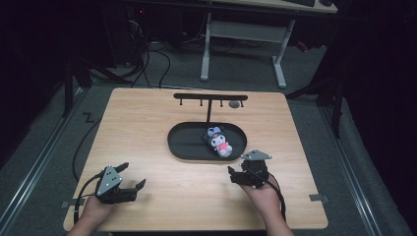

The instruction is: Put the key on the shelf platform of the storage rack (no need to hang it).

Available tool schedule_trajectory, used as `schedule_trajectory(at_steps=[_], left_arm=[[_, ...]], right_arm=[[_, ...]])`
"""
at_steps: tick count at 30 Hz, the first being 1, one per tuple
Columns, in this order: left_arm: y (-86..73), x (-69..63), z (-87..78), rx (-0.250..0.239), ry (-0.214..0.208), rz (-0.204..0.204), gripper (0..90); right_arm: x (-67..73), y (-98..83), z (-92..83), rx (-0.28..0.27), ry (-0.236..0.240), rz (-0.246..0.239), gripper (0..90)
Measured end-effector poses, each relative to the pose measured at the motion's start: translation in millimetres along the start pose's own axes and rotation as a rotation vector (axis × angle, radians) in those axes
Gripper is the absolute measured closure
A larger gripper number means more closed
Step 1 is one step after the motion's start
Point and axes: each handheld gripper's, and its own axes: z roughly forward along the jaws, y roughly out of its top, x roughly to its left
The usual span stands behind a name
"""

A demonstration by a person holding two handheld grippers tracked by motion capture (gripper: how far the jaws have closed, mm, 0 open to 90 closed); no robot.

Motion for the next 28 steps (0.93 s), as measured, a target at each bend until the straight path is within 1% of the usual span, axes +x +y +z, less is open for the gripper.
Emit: schedule_trajectory(at_steps=[2,4,10,11,13,15,17,18,20,24,28], left_arm=[[0.0,0.0,-0.1,0.000,0.000,0.001,15.5],[0.1,-0.1,-0.3,0.003,-0.001,0.002,15.5],[0.0,-0.1,-0.3,0.002,0.001,0.001,15.4],[0.0,-0.1,-0.2,0.000,0.001,0.000,15.4],[0.0,0.1,-0.1,-0.001,-0.001,-0.001,15.5],[-0.1,0.0,-0.5,-0.002,-0.003,0.001,15.5],[-0.1,0.0,-0.3,-0.002,-0.004,0.001,15.4],[0.0,0.2,-0.3,-0.001,-0.004,0.000,15.5],[0.1,0.5,-0.5,0.000,-0.005,-0.002,15.5],[0.0,0.0,-0.6,0.001,-0.004,0.003,15.5],[-0.4,0.0,-1.3,-0.006,-0.006,0.003,15.5]], right_arm=[[1.7,-7.8,-5.2,-0.040,-0.005,0.006,22.2],[3.6,-15.8,-8.8,-0.066,-0.011,0.002,21.8],[8.5,-39.3,-16.9,-0.105,0.000,0.022,19.2],[9.5,-43.0,-18.7,-0.110,0.002,0.034,19.2],[10.4,-50.8,-21.9,-0.136,0.018,0.052,19.1],[13.3,-61.2,-24.7,-0.174,0.024,0.071,18.6],[15.7,-69.4,-25.3,-0.192,0.031,0.085,18.6],[16.8,-71.4,-25.6,-0.179,0.046,0.082,18.3],[17.6,-73.0,-27.2,-0.182,0.036,0.064,18.1],[15.2,-72.1,-28.1,-0.195,0.034,0.077,18.2],[16.4,-72.2,-26.7,-0.194,0.034,0.068,18.2]])
